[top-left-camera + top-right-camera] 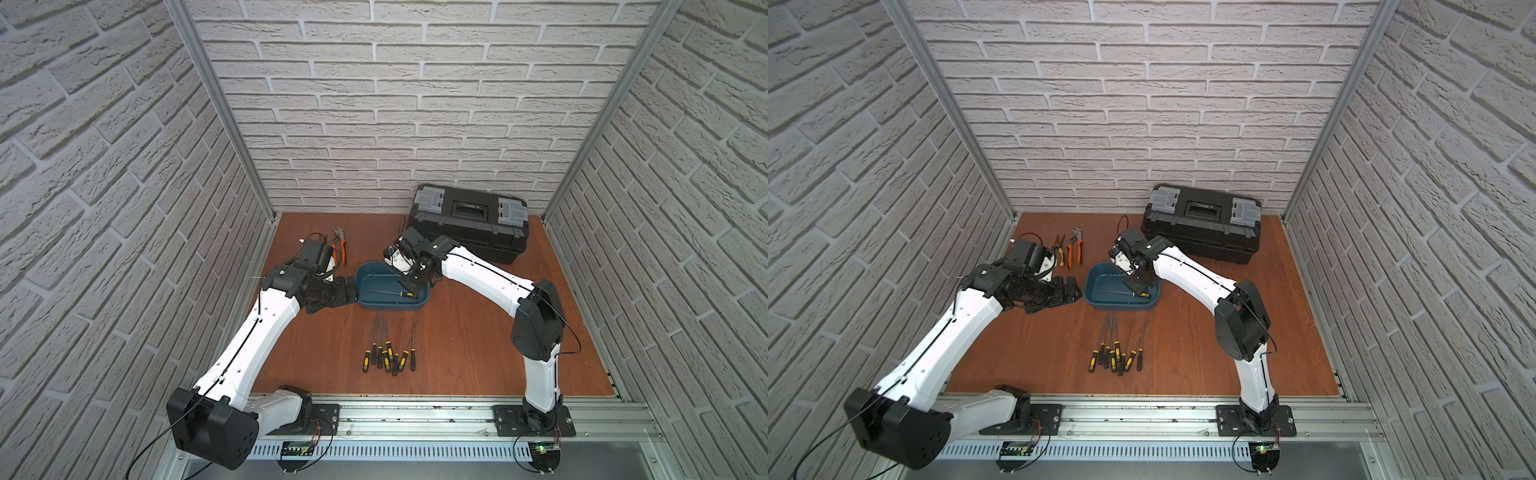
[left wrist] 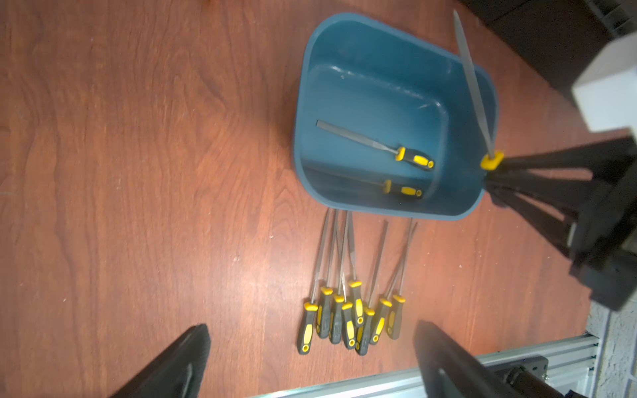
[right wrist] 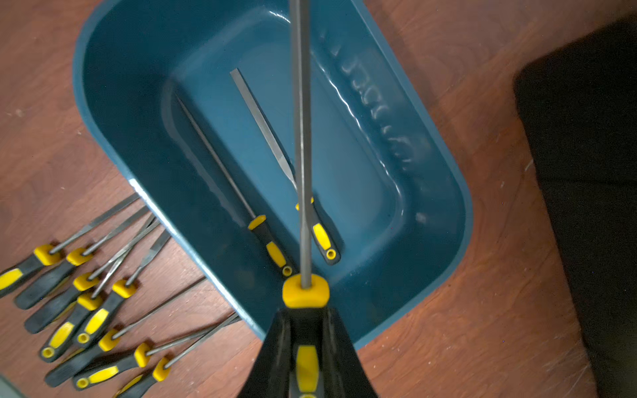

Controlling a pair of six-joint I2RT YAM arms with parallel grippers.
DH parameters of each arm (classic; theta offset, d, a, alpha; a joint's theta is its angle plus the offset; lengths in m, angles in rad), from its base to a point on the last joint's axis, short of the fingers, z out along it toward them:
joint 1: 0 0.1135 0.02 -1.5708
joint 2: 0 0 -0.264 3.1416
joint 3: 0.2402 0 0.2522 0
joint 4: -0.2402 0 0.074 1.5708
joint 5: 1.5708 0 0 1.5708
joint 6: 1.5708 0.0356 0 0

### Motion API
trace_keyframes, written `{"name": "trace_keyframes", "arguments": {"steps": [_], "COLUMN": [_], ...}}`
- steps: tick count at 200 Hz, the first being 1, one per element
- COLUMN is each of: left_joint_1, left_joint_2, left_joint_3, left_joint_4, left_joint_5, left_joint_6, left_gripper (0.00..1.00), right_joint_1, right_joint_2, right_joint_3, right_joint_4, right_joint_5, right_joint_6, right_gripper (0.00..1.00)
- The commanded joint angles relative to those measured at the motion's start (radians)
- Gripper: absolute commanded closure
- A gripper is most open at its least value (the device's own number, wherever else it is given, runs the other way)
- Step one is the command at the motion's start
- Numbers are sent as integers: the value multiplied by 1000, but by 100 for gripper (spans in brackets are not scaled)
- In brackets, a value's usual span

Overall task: Put the file tool into the storage box
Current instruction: Place the file tool in the storage box.

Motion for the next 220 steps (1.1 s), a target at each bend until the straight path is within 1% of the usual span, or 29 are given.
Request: {"name": "trace_keyframes", "arguments": {"steps": [1,34,64,86,112,172,185,198,220], "left_joint_1": [-7,-19,-34,-50,-71,-75,-75,-74,-75], "left_joint_2": [-4,23,44,64,90,113,115,120,130], "left_joint_3": [10,41,59,71,85,88,83,78,77], "left_joint_4": [-47,-72,-80,-79,-75,-47,-37,-31,-25], "left_joint_5": [-22,-21,-29,-28,-31,-36,-33,-29,-20], "left_joint_6": [-31,-44,-58,-68,-72,-81,-81,-83,-83], "left_gripper": [2,2,2,2,2,2,2,2,2], "right_joint_1": [2,2,2,2,2,6,6,7,10], "right_joint_2": [47,97,128,151,183,207,210,211,210], "right_joint_3": [47,46,31,32,54,23,23,25,28], "right_joint_4": [14,66,119,144,148,156,155,154,143], "right_joint_5": [47,77,116,123,102,96,84,71,82], "right_joint_6": [-124,-219,-268,-285,-300,-307,-300,-291,-272], "right_gripper": [93,94,94,94,94,92,89,82,75]}}
